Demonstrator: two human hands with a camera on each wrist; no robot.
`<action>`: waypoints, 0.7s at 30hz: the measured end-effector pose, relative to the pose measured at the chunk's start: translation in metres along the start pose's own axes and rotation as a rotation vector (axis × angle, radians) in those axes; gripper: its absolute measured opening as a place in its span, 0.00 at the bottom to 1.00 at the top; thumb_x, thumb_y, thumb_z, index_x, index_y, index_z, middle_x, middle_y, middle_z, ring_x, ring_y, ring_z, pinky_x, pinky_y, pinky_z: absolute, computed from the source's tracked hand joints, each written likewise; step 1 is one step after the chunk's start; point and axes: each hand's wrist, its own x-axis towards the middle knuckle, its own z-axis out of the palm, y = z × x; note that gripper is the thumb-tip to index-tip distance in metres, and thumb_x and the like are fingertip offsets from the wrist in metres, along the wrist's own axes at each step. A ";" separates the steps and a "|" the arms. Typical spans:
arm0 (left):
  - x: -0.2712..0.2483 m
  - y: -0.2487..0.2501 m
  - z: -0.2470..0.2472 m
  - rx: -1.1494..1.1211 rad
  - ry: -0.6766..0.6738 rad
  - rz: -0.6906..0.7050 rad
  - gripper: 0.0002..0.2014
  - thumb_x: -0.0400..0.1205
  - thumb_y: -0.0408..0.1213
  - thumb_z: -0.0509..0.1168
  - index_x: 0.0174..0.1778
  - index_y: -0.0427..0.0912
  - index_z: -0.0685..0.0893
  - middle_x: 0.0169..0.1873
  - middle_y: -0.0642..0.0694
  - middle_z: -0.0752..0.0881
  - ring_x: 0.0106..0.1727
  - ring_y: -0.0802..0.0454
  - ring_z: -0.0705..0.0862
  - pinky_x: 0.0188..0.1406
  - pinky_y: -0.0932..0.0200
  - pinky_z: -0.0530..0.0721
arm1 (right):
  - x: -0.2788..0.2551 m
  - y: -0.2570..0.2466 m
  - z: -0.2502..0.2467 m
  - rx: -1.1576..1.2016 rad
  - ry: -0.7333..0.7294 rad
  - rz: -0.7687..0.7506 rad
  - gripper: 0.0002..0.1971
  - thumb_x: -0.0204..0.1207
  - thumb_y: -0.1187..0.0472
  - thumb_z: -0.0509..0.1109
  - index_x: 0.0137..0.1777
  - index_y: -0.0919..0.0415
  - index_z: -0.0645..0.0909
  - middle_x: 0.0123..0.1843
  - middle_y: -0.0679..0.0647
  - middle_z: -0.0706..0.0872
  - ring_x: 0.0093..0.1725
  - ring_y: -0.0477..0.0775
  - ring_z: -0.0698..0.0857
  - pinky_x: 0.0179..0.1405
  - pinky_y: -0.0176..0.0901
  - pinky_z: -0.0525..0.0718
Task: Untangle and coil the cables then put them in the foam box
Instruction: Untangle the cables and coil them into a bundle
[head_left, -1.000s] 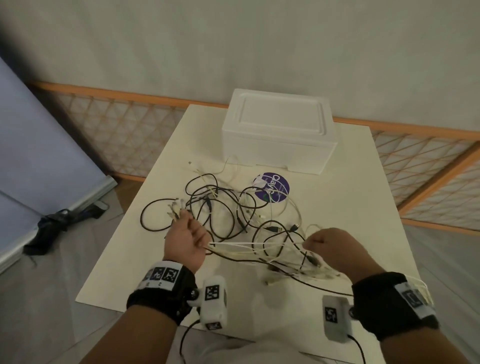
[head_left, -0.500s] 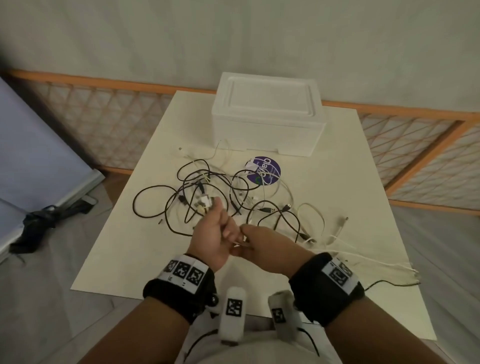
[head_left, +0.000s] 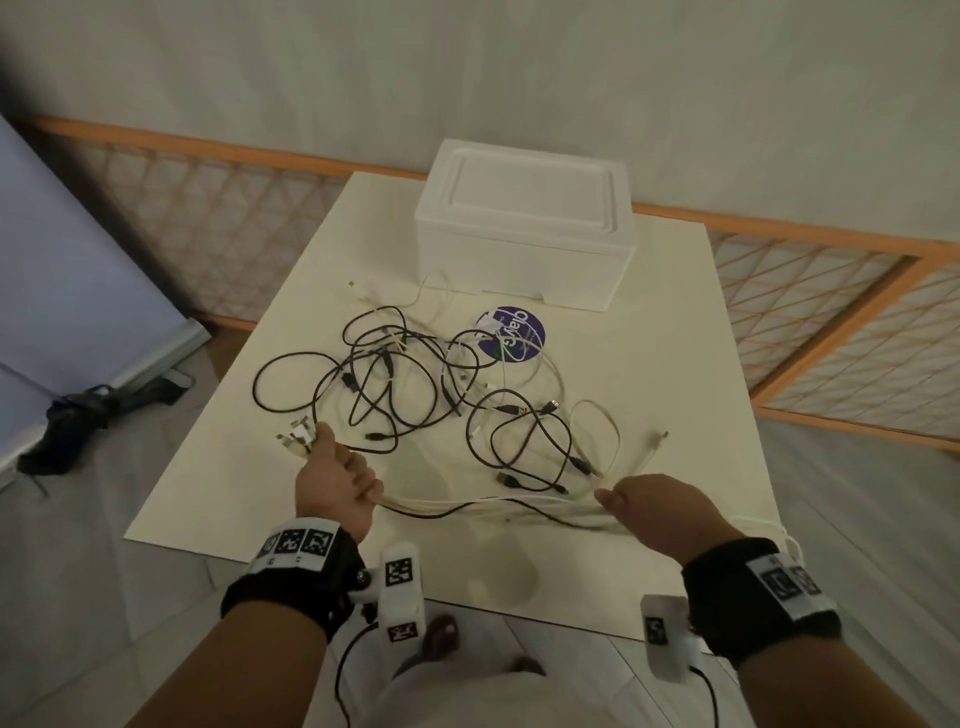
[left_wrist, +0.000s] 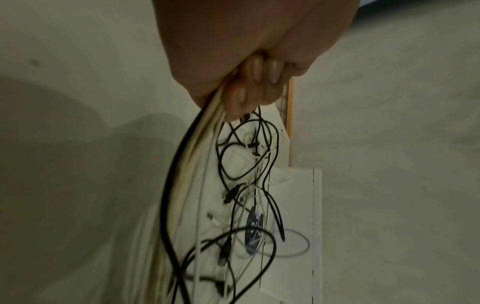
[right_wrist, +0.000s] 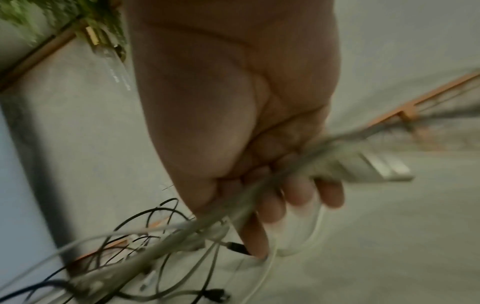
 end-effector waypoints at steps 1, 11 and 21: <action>-0.004 -0.006 0.004 0.008 -0.014 -0.018 0.27 0.85 0.58 0.55 0.25 0.48 0.60 0.16 0.51 0.60 0.15 0.54 0.58 0.18 0.67 0.60 | 0.000 -0.004 -0.001 -0.030 0.026 -0.041 0.17 0.83 0.43 0.54 0.50 0.52 0.79 0.52 0.51 0.83 0.58 0.54 0.82 0.58 0.48 0.77; -0.057 -0.072 0.033 -0.028 -0.146 -0.221 0.27 0.86 0.56 0.54 0.23 0.46 0.62 0.18 0.48 0.62 0.20 0.51 0.66 0.31 0.55 0.74 | -0.003 -0.094 0.026 0.304 -0.197 -0.529 0.15 0.78 0.49 0.66 0.62 0.53 0.73 0.50 0.53 0.85 0.47 0.54 0.85 0.47 0.49 0.84; -0.032 -0.067 -0.008 -0.049 0.117 -0.163 0.22 0.85 0.47 0.63 0.27 0.46 0.66 0.17 0.51 0.64 0.17 0.55 0.64 0.29 0.56 0.71 | 0.035 -0.025 0.043 0.162 0.166 -0.386 0.12 0.82 0.59 0.61 0.61 0.51 0.81 0.56 0.51 0.80 0.57 0.51 0.81 0.56 0.43 0.80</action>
